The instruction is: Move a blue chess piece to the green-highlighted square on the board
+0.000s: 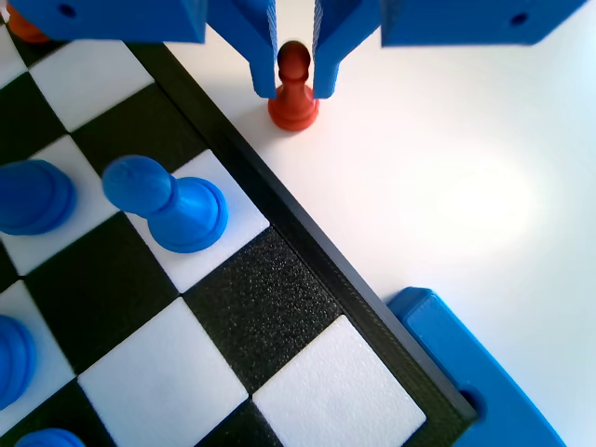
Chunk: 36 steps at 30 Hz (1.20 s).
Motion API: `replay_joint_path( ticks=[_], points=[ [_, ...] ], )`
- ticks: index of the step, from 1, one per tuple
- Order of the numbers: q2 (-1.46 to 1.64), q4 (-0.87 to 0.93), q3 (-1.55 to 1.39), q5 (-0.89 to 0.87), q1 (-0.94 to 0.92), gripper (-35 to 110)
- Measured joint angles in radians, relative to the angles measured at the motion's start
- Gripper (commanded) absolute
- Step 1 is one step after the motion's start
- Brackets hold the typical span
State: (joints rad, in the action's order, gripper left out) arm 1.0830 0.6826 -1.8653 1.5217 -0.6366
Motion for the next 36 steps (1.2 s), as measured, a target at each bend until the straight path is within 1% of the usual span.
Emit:
replay_joint_path(
  ticks=[3, 9, 16, 27, 32, 36],
  points=[
    [0.0, 0.0, 0.0, 0.0, 0.0, 8],
    [0.0, 0.071, 0.051, -0.014, 0.0, 9],
    [0.009, 0.244, 0.137, -0.034, -0.006, 9],
    [0.164, 0.508, 0.259, -0.048, 0.021, 7],
    [0.235, 0.546, 0.262, -0.051, 0.08, 6],
    [0.304, 0.54, 0.249, -0.069, 0.15, 6]
  ],
)
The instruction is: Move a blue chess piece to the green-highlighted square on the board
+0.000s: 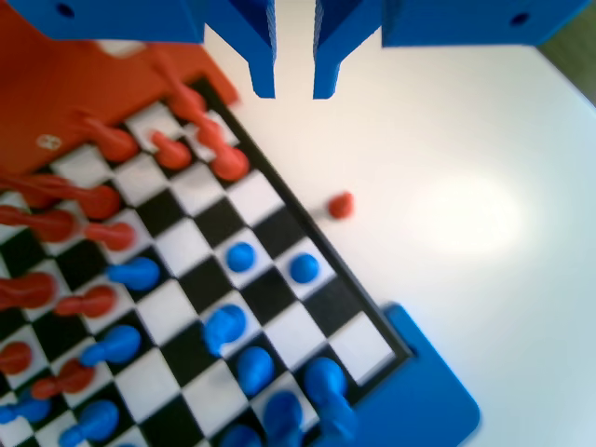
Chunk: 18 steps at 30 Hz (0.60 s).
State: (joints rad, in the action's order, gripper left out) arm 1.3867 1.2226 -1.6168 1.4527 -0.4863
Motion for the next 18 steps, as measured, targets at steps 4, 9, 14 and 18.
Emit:
replay_joint_path(
  ticks=[4, 9, 14, 18],
  points=[
    [0.074, -0.025, -0.044, -0.018, 0.095, 6],
    [0.133, -0.048, -0.135, -0.044, 0.199, 6],
    [0.196, -0.155, -0.296, -0.046, 0.252, 6],
    [0.221, -0.245, -0.405, -0.048, 0.285, 6]
  ],
)
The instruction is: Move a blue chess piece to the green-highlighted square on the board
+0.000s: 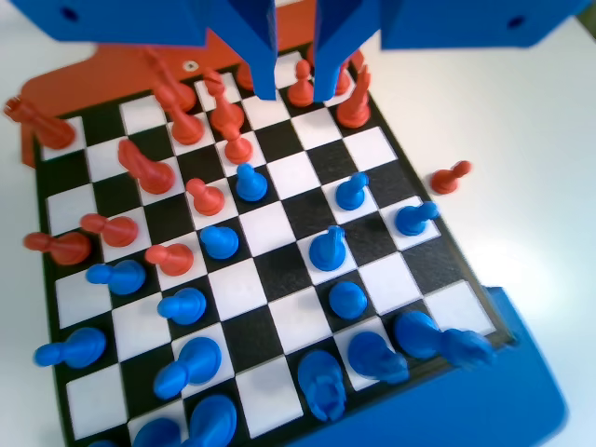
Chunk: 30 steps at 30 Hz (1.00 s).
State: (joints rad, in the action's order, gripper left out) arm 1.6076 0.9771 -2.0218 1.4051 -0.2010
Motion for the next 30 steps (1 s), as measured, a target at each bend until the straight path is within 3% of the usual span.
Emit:
replay_joint_path(
  ticks=[16, 30],
  points=[
    [0.034, -0.229, -0.202, 0.021, 0.061, 6],
    [0.032, -0.305, -0.256, 0.034, 0.109, 7]
  ],
)
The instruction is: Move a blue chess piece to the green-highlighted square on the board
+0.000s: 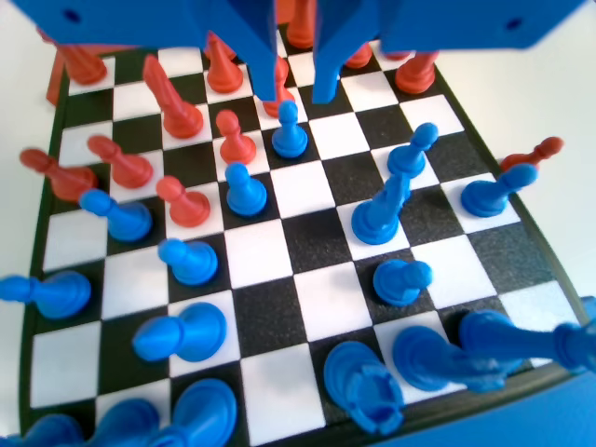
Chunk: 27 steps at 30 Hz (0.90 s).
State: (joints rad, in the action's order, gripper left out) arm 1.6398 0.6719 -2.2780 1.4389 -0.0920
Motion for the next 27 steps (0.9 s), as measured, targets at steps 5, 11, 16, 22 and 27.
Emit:
replay_joint_path(
  ticks=[5, 11, 16, 22, 27],
  points=[
    [-0.034, -0.017, 0.005, 0.005, 0.002, 7],
    [-0.123, -0.049, 0.015, 0.018, 0.002, 7],
    [-0.166, -0.069, 0.051, 0.023, -0.014, 7],
    [-0.167, -0.071, 0.067, 0.038, -0.014, 7],
    [-0.167, -0.071, 0.069, 0.041, 0.0, 8]
  ],
)
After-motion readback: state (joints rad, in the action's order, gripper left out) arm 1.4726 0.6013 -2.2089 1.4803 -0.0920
